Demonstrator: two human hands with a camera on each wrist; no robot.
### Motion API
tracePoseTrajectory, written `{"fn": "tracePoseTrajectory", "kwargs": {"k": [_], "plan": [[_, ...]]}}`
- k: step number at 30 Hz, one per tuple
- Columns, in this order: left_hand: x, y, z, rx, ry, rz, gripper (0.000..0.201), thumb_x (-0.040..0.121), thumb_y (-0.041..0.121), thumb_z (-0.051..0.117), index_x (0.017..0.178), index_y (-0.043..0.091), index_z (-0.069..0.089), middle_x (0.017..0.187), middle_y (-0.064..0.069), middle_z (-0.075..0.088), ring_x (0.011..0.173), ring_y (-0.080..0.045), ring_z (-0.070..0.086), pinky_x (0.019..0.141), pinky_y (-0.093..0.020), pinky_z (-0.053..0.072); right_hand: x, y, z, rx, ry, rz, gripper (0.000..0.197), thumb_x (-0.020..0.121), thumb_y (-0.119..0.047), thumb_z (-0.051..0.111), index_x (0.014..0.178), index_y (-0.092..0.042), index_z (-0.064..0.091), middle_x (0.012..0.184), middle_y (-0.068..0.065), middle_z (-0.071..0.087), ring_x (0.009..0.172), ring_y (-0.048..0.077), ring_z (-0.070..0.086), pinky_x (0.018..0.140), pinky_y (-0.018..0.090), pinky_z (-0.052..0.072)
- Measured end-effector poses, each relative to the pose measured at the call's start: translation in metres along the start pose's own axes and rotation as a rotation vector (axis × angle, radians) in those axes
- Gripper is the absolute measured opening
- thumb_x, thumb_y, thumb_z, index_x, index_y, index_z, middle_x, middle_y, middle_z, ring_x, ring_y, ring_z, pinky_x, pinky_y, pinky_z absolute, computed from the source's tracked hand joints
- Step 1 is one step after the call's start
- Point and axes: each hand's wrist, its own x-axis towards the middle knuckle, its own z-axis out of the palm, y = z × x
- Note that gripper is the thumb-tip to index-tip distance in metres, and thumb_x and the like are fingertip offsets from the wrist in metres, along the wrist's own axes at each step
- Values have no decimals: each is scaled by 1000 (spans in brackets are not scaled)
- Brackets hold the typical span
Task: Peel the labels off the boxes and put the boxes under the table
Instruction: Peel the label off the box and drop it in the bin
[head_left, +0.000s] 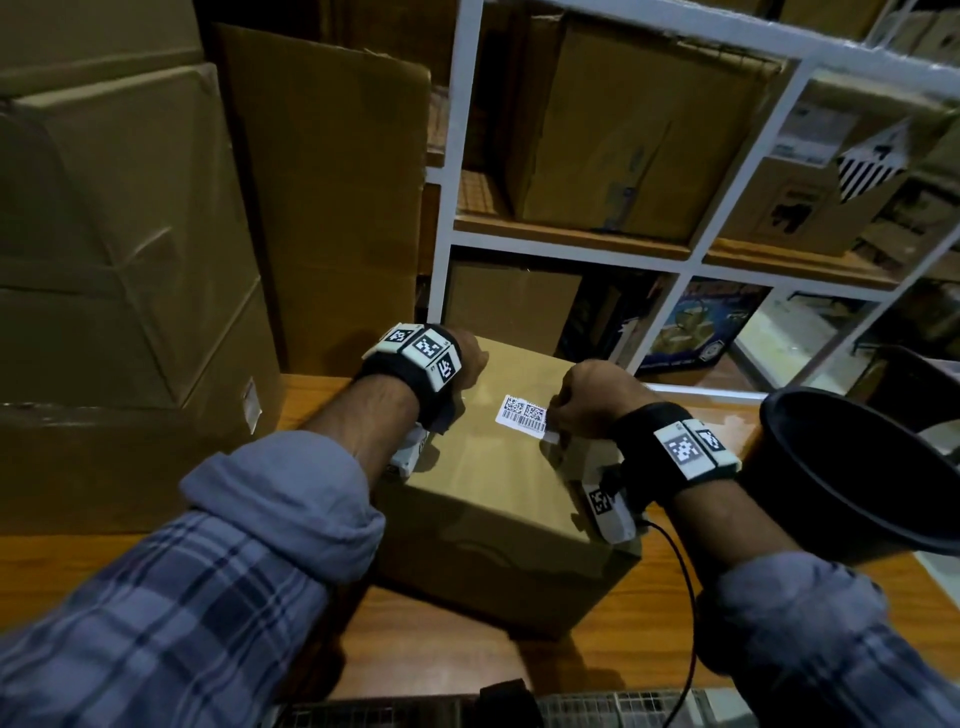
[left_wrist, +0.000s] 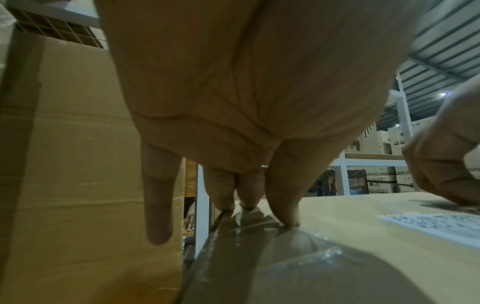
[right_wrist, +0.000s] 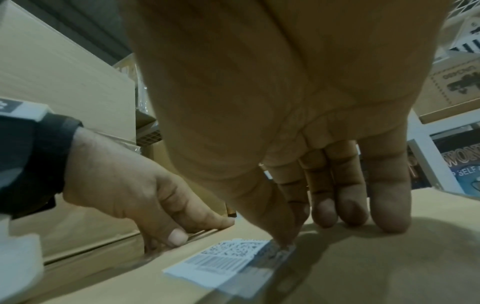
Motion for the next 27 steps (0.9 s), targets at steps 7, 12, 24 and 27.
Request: {"fn": "tracePoseTrajectory", "kwargs": {"k": [7, 12, 24, 27], "plan": [[0, 0, 3, -57, -25, -16, 67, 103, 31, 60, 161, 19, 28, 156, -16, 42, 137, -36, 49, 111, -44, 46, -7, 5, -3, -40, -12, -98, 35, 94, -47, 66, 100, -14, 77, 100, 8, 70, 90, 27, 67, 78, 37, 58], [-1, 0, 1, -69, -57, -32, 67, 102, 31, 61, 160, 18, 29, 157, -15, 43, 138, -34, 48, 115, -46, 42, -13, 2, -7, -74, -17, -127, 35, 101, -45, 59, 113, -15, 72, 114, 12, 60, 97, 29, 62, 85, 38, 55], [-5, 3, -4, -39, -47, -10, 66, 105, 18, 54, 163, 12, 23, 160, -17, 39, 142, -35, 44, 116, -44, 41, -19, 1, -9, -37, -51, -132, 36, 101, -47, 59, 123, -18, 68, 122, 13, 55, 103, 27, 55, 90, 37, 52], [-6, 3, -5, -45, -51, -19, 62, 107, 20, 50, 163, 13, 24, 160, -17, 38, 142, -35, 44, 116, -43, 41, -20, 0, -9, -34, -66, -139, 34, 103, -45, 59, 125, -20, 66, 123, 11, 53, 103, 24, 54, 89, 38, 51]]}}
